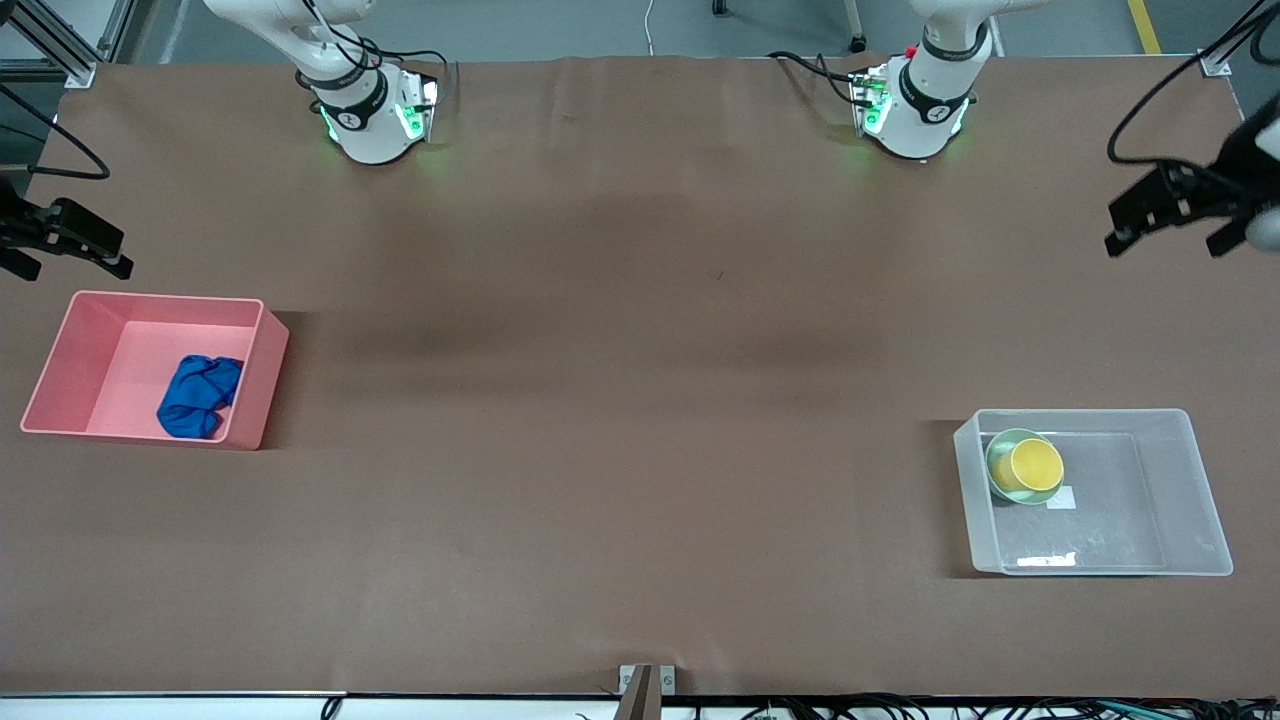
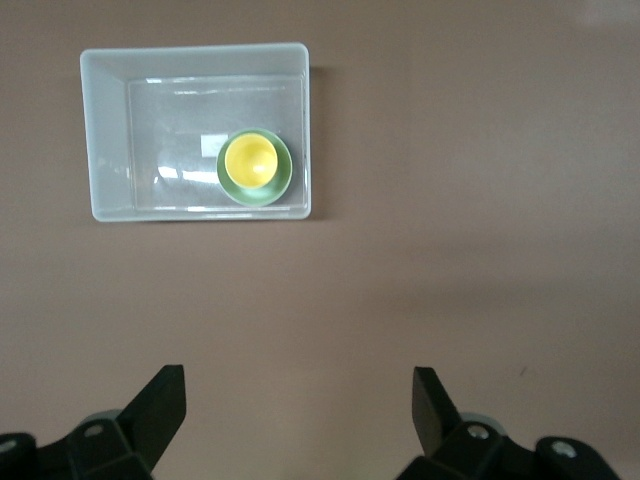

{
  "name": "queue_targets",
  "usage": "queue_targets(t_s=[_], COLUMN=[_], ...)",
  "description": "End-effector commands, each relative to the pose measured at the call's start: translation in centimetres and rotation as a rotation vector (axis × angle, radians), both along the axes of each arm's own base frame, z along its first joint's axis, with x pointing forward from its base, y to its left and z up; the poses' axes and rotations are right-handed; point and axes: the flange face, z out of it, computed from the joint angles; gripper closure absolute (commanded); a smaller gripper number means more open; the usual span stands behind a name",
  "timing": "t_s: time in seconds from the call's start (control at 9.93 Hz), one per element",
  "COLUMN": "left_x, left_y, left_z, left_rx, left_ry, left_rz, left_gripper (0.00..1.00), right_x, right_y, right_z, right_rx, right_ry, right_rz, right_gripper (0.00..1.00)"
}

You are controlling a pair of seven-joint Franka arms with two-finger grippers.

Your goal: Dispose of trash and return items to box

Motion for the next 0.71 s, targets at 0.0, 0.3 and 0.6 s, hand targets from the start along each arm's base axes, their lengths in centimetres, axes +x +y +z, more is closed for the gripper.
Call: queue_targets(t_s=[0.0,0.3,0.6], left_x=[-2.60,-2.07,-1.71], left_y=[-1.55,-1.16,-0.70], left_z=[-2.40,-2.76,-2.91], left_rx=[0.005,-0.002,0.007], left_ry=[0.045,0.054,0.059], left_rz=[-0.043,-0.038,-0.052], left_gripper=[0.00,0.00,0.00], right_x=[-0.07,-0.07,-0.07], right_y=[0.12,0.12,0.12], right_z=[0.21,0.21,0.21], right_rx=[-0.010,-0.010,-0.010], right_ry=[0.002,0.002,0.002], right_rz=[-0.014,-0.014,-0.014], right_gripper=[0.00,0.00,0.00])
